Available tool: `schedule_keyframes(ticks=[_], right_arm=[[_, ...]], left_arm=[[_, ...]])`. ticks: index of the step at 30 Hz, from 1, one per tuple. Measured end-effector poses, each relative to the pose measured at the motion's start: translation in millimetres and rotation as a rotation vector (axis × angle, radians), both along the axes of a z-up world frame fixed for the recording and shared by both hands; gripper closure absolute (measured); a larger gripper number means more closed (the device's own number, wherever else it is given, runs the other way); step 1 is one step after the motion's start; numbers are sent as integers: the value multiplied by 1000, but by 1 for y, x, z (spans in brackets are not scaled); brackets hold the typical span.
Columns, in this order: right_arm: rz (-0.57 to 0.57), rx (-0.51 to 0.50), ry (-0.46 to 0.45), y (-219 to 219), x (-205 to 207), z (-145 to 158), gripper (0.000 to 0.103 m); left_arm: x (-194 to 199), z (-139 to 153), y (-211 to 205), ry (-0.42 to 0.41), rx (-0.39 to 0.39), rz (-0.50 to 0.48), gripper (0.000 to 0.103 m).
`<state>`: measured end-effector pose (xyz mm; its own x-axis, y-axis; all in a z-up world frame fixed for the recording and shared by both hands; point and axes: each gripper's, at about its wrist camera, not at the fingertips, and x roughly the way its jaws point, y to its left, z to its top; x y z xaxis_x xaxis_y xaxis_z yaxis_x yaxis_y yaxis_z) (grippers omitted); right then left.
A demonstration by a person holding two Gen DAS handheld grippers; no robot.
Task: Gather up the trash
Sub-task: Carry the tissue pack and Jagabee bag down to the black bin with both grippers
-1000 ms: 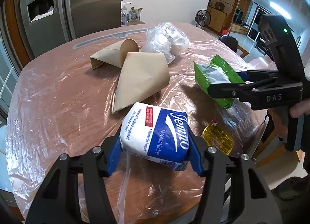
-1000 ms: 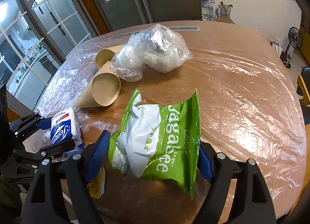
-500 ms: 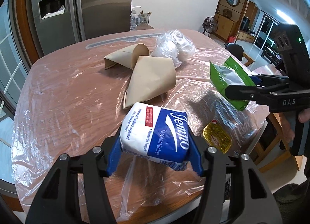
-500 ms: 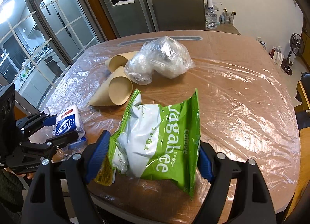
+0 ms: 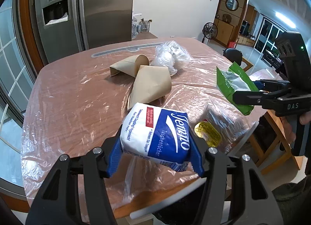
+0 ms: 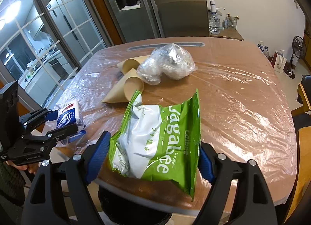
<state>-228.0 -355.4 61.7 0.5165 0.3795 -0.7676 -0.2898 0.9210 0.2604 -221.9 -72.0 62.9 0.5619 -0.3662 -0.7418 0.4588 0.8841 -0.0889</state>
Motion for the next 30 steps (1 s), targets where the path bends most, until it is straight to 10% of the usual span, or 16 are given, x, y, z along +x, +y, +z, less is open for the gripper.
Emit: schedule_keyframes(ticks=[30], right_arm=[[127, 19, 20, 5, -95, -17, 24]], left_arm=[[-89, -16, -3, 58, 6, -23, 44]])
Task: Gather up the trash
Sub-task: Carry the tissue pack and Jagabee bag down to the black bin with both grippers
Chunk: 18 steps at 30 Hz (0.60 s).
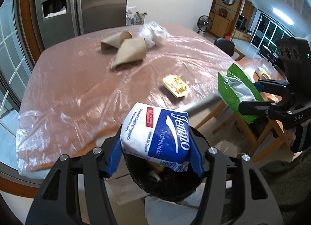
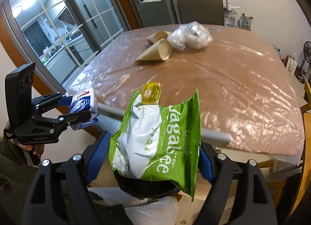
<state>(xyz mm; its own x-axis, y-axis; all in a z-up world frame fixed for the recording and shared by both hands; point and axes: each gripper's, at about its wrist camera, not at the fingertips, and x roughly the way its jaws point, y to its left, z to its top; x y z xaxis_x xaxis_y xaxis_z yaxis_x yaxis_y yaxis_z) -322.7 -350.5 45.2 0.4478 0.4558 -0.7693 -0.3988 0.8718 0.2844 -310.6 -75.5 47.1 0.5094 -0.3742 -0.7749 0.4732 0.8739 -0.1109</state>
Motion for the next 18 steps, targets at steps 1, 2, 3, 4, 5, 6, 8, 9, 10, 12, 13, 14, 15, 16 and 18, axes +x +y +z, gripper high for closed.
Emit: schedule_keyframes(ticks=[1, 2, 3, 4, 5, 6, 8, 9, 10, 12, 13, 14, 15, 16, 18], right_arm=[[4, -2, 5, 1, -3, -2, 24], [8, -2, 11, 2, -5, -4, 24], [13, -4, 16, 3, -7, -6, 24], [16, -7, 17, 4, -11, -7, 24], [24, -11, 22, 5, -14, -9, 24], [29, -15, 26, 7, -16, -11, 24], [39, -17, 39, 8, -20, -15, 24], [43, -18, 43, 9, -21, -17, 24], [48, -20, 51, 10, -22, -20, 24], [57, -25, 66, 12, -24, -25, 24], [61, -30, 72, 14, -26, -29, 24], [68, -34, 85, 15, -26, -33, 24], [72, -40, 91, 16, -27, -36, 24], [76, -45, 95, 17, -27, -39, 24], [88, -59, 102, 20, -29, -45, 24]], left_arm=[[-2, -2, -1, 8, -2, -2, 44], [-3, -2, -1, 12, -2, -2, 44], [-5, -4, -2, 13, -1, -1, 44], [-7, -4, -2, 17, -1, -2, 44], [-8, -7, -3, 24, 1, -4, 44], [-10, -8, -3, 27, 2, -4, 44], [-10, -12, -4, 39, 3, -8, 44], [-12, -14, -5, 42, 6, -9, 44], [-12, -16, -5, 48, 8, -10, 44], [-13, -22, -6, 63, 9, -12, 44], [-14, -23, -6, 68, 9, -13, 44], [-15, -26, -6, 74, 12, -15, 44], [-16, -28, -7, 78, 15, -16, 44], [-16, -31, -7, 84, 19, -19, 44], [-18, -38, -7, 93, 30, -21, 44]])
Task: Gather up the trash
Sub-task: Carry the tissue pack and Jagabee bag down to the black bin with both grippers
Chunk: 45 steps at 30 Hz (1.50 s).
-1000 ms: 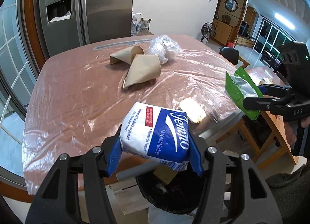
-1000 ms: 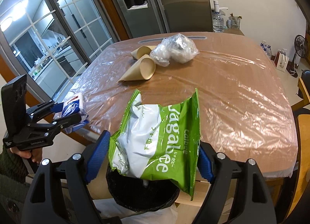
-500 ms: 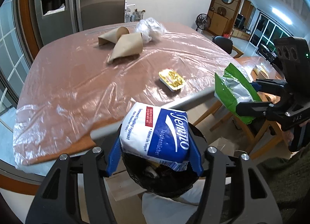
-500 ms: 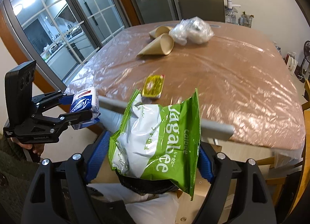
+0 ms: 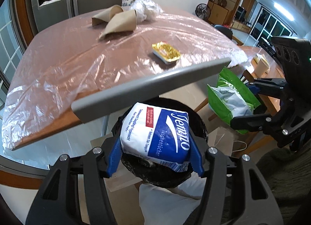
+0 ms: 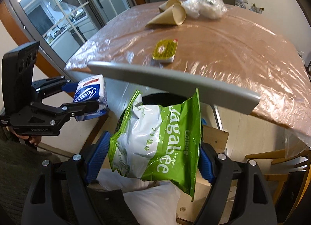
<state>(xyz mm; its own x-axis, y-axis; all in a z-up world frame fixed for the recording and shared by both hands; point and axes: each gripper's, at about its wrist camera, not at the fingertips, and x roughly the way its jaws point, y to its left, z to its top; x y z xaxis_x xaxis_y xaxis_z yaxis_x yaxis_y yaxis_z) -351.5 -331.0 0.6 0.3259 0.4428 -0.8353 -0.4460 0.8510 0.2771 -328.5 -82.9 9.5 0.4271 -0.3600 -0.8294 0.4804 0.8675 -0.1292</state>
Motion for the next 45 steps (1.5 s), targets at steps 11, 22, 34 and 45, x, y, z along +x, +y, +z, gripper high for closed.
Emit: schedule_keyframes(ticks=[11, 22, 34, 45], right_arm=[[31, -53, 65, 4, 8, -40, 24], [94, -113, 70, 13, 16, -64, 24], [105, -162, 62, 25, 20, -84, 24], [99, -196, 80, 32, 24, -102, 24]], left_arm=[[3, -40, 0, 69, 57, -12, 44], [8, -69, -9, 87, 111, -59, 44], [20, -99, -20, 129, 164, -84, 44], [25, -117, -31, 146, 213, -119, 44]])
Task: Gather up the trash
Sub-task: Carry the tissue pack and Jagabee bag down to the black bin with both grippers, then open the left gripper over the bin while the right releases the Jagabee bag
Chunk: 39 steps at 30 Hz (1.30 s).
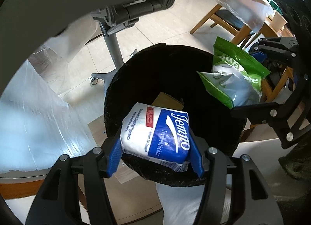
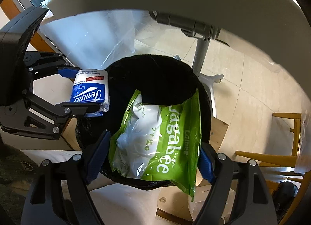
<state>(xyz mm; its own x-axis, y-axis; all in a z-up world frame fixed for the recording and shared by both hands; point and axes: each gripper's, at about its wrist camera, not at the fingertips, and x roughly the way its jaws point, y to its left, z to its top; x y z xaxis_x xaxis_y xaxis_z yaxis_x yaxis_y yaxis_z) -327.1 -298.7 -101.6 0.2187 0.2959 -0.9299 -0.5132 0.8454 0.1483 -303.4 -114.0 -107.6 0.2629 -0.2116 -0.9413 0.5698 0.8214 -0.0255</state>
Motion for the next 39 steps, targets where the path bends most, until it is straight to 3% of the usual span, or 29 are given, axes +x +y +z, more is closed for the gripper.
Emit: schedule_keyframes(ticks=[30, 34, 39], right_arm=[[-35, -39, 13, 1, 5, -12, 22], [-51, -33, 2, -3, 5, -8, 17], [-88, -13, 8, -11, 7, -4, 16]], left_arm=[[9, -8, 1, 16, -11, 13, 44], [10, -3, 4, 1, -17, 32, 26], [10, -2, 7, -1, -20, 44, 25]])
